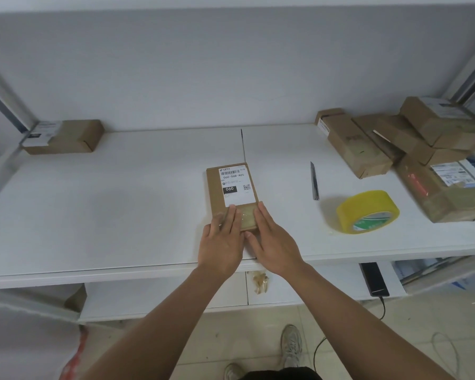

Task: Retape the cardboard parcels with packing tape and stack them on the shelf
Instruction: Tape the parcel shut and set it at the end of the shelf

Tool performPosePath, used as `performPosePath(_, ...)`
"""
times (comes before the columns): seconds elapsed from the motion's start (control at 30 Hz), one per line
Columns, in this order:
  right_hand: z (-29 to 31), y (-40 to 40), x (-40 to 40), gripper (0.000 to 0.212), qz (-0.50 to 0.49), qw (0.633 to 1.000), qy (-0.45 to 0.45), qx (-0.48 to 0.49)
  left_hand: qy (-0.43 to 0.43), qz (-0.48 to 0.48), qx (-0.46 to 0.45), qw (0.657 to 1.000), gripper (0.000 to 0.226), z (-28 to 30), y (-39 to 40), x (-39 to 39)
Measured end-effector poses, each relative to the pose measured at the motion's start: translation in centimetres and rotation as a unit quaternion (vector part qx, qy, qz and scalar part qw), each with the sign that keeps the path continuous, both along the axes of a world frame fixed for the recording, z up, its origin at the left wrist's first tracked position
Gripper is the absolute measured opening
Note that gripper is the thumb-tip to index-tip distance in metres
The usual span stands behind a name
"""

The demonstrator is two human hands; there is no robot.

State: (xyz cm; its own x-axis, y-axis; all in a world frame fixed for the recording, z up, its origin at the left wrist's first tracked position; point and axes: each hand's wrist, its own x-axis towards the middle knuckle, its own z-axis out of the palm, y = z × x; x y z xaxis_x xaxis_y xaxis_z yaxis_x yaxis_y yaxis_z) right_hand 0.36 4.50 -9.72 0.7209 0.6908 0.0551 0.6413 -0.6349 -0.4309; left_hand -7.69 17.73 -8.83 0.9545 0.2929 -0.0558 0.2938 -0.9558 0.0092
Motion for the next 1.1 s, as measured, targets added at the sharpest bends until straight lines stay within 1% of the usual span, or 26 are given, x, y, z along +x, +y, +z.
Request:
performPosePath(0.07, 0.1, 0.2, 0.2, 0.069, 0.000, 1.000, -0.021, -0.010, 0.001, 0.001, 0.001, 1.000, 0.060, -0.3, 0.0, -0.1)
performPosePath(0.13, 0.2, 0.4, 0.3, 0.080, 0.000, 0.999, -0.040, -0.025, -0.008, 0.003, 0.008, 1.000, 0.065, -0.3, 0.0, -0.3)
performPosePath(0.2, 0.3, 0.4, 0.2, 0.085, -0.001, 0.999, -0.041, -0.031, -0.005, 0.004, 0.006, 1.000, 0.069, -0.4, 0.0, -0.2)
performPosePath(0.23, 0.4, 0.4, 0.2, 0.085, -0.002, 0.999, -0.036, -0.028, -0.012, 0.005, 0.003, 1.000, 0.067, -0.5, 0.1, -0.2)
performPosePath(0.3, 0.5, 0.3, 0.4, 0.080, -0.009, 1.000, -0.021, -0.010, -0.030, -0.002, -0.010, 0.999, 0.061, -0.7, 0.5, -0.1)
performPosePath(0.4, 0.3, -0.1, 1.0, 0.061, -0.017, 1.000, -0.020, 0.005, -0.037, -0.013, -0.019, 0.999, 0.056, -0.9, 1.0, -0.2)
performPosePath(0.5, 0.3, -0.3, 1.3, 0.057, -0.011, 1.000, -0.023, -0.004, -0.037, -0.014, -0.018, 0.999, 0.056, -0.7, 0.8, 0.0)
performPosePath(0.57, 0.4, -0.1, 1.3, 0.061, -0.007, 0.999, -0.036, -0.020, -0.043, 0.000, -0.018, 0.999, 0.057, -0.6, 0.6, 0.0)
performPosePath(0.67, 0.1, -0.2, 1.1, 0.076, 0.007, 0.998, -0.059, -0.023, -0.042, 0.006, -0.026, 0.999, 0.058, -0.6, 0.3, -0.1)
performPosePath(0.73, 0.0, -0.8, 1.2, 0.077, 0.018, 0.998, -0.064, -0.013, -0.042, -0.006, -0.012, 0.999, 0.058, -0.5, 0.1, -0.1)
performPosePath(0.83, 0.3, -1.1, 1.9, 0.080, 0.019, 0.999, -0.050, -0.010, -0.049, -0.007, -0.026, 0.998, 0.055, -0.1, 0.1, -0.1)
performPosePath(0.9, 0.6, -1.1, 2.0, 0.073, 0.019, 0.999, -0.044, -0.005, -0.062, -0.005, -0.034, 0.997, 0.054, -0.1, 0.1, 0.0)
performPosePath(0.97, 0.9, -1.1, 2.1, 0.057, 0.028, 0.999, -0.043, -0.017, -0.049, -0.003, -0.026, 0.998, 0.053, -0.1, 0.0, 0.0)
performPosePath(1.0, 1.1, -1.2, 2.2, 0.052, 0.034, 0.998, -0.044, -0.033, -0.046, -0.002, -0.020, 0.999, 0.053, -0.1, -0.1, 0.1)
performPosePath(1.1, 2.1, -1.2, 2.7, 0.047, 0.045, 0.994, -0.054, -0.087, -0.056, -0.002, -0.013, 0.998, 0.049, 0.3, 0.0, 0.5)
